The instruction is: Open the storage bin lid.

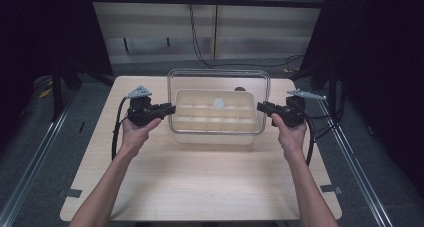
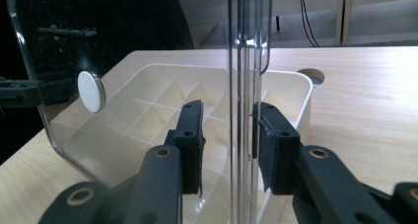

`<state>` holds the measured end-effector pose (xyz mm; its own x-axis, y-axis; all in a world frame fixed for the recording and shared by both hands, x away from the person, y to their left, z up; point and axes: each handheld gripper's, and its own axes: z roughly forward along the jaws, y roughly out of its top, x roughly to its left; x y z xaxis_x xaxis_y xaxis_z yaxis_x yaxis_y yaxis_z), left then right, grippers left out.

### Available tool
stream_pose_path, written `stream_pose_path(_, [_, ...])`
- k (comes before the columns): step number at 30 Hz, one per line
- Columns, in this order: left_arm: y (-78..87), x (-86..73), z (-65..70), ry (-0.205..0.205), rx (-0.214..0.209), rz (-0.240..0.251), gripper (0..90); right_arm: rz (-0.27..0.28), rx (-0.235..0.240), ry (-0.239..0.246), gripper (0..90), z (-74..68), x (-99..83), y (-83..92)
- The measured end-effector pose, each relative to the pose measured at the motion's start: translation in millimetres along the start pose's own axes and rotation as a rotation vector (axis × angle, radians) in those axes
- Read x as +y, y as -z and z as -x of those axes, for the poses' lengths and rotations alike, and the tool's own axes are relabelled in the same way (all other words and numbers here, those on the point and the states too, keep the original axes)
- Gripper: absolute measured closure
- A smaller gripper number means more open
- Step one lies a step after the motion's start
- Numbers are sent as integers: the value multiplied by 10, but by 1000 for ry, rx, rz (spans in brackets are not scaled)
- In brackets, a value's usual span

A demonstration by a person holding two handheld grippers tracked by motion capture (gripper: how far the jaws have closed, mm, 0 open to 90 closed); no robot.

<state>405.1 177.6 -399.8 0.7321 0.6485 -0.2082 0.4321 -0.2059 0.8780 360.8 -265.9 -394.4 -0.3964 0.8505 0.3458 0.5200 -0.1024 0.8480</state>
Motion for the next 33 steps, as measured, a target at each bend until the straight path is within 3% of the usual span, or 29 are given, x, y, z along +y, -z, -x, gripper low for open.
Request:
stream_pose_path(17, [139, 2, 15, 5, -2, 5, 736, 29, 36, 31, 685, -127, 16, 104])
stream_pose_path(33, [181, -108, 89, -2, -7, -4, 741, 33, 45, 29, 682, -126, -90, 151])
